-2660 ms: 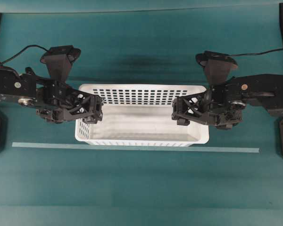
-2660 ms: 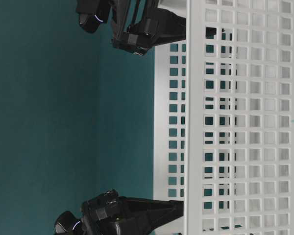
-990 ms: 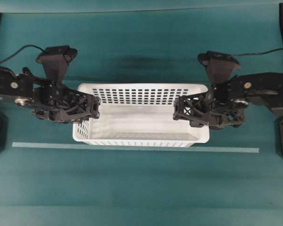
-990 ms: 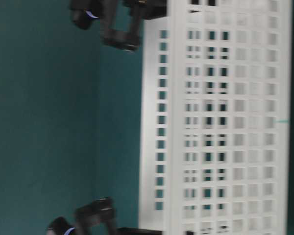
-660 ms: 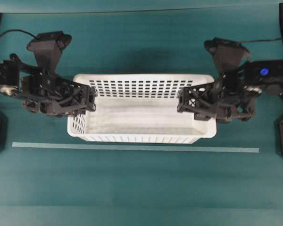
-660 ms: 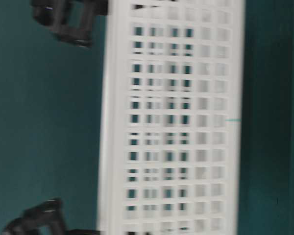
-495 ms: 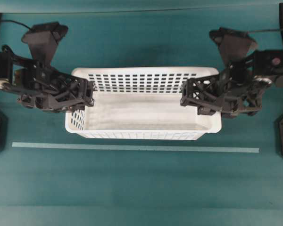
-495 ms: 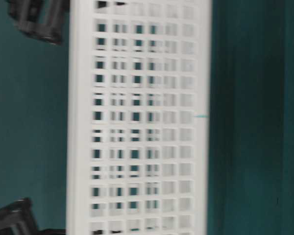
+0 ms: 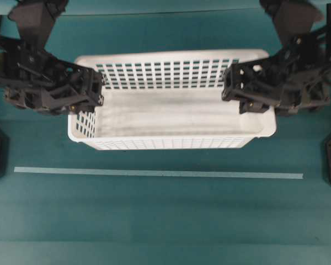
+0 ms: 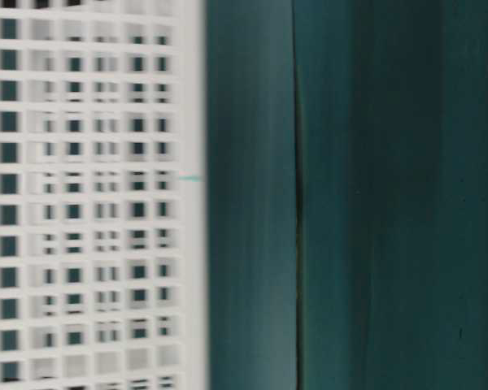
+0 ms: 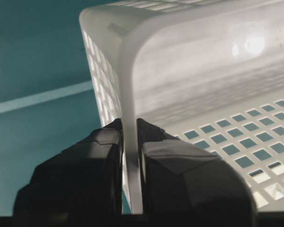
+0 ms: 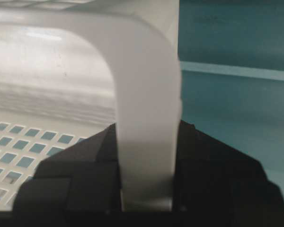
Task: Lift the white basket with both hands.
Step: 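Lift the basket with both grippers and pull it back, then raise the held basket higher and tilt it toward the back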
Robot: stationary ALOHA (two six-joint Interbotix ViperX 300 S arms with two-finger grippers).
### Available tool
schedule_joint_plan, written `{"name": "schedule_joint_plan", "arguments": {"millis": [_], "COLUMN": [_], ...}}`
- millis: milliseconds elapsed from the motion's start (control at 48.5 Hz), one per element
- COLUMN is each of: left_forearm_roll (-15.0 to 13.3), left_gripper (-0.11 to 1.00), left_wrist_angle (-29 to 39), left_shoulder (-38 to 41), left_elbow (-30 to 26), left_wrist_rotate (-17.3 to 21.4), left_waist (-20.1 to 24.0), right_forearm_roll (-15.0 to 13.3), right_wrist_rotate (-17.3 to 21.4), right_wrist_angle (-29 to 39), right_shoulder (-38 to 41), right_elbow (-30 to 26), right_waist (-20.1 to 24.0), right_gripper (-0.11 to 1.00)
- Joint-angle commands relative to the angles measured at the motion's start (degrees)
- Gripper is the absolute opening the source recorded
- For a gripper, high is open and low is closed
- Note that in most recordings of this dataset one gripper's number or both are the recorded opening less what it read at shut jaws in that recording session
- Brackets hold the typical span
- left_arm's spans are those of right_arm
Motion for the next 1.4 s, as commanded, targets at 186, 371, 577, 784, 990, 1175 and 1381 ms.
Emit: {"name": "schedule_joint_plan", "arguments": {"millis": [186, 371, 577, 784, 990, 1175, 1381], "left_forearm_roll": [-0.09, -0.09, -0.09, -0.09, -0.09, -0.09, -0.09], "left_gripper": [0.04, 0.04, 0.04, 0.04, 0.04, 0.04, 0.04], "left_wrist_angle": [6.33, 8.88, 14.33, 18.72, 22.94, 24.08, 26.54], "left_shoulder": [-0.35, -0.09, 0.09, 1.49, 3.52, 5.89, 8.09], "left_elbow": [-9.32, -14.24, -18.72, -25.22, -31.55, -35.60, -40.17], "left_wrist_rotate": [2.55, 3.96, 6.94, 8.70, 10.46, 13.18, 13.54], "left_waist": [-0.09, 0.09, 1.14, 1.23, 1.23, 1.23, 1.58], "right_forearm_roll": [0.09, 0.09, 0.62, 0.44, 0.26, 0.09, -1.67], "right_wrist_rotate": [-2.11, -2.29, -2.46, -2.55, -3.16, -3.52, -3.43], "right_wrist_angle": [5.62, 7.12, 10.11, 12.66, 14.15, 13.97, 15.21], "right_shoulder": [0.70, 0.70, 0.44, 1.05, 1.23, 1.41, 1.41], "right_elbow": [-8.53, -12.39, -18.81, -24.52, -26.19, -29.09, -32.34], "right_waist": [0.79, 1.58, 2.02, 2.81, 2.99, 3.52, 4.39], "right_gripper": [0.20, 0.20, 0.20, 0.20, 0.20, 0.20, 0.20]}}
